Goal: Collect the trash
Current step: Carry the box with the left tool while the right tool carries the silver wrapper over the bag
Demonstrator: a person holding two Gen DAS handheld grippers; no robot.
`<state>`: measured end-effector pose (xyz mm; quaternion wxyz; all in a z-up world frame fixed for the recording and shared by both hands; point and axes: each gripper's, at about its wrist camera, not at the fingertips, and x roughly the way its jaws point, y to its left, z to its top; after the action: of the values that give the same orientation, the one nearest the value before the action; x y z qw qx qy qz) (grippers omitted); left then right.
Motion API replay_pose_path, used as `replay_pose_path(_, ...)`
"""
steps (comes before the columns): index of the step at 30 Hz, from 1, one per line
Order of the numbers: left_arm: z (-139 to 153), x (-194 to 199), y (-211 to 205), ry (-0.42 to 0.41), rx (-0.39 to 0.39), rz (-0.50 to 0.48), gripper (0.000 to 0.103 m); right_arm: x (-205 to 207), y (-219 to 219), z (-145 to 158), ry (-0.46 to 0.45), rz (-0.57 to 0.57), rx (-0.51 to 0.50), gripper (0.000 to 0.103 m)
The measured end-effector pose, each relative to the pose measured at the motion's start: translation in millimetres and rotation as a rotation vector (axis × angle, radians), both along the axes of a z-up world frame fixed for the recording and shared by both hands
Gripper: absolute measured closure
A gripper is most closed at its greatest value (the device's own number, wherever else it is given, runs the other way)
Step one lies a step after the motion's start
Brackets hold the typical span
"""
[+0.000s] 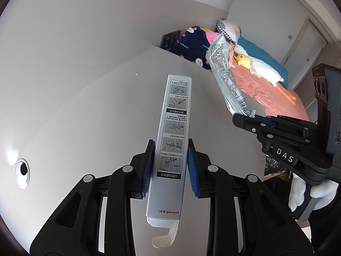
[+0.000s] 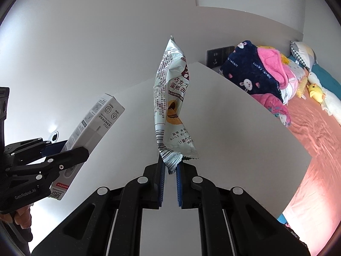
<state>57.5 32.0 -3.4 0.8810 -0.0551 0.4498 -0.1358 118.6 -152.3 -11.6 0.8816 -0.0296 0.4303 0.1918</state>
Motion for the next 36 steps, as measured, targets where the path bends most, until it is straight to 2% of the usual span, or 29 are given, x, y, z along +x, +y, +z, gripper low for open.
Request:
replay_pose_path(21,24,-21,-45,-0.044,0.041,-0.084,0.074,-63,-49,29,-0.057,-0.084,0.053,0.093)
replay_pose_path(36,33,-22,-124,-0.064,0.045,-0.240,0.074,-104,-113,40,-0.074,-0.211,0.072,0.093)
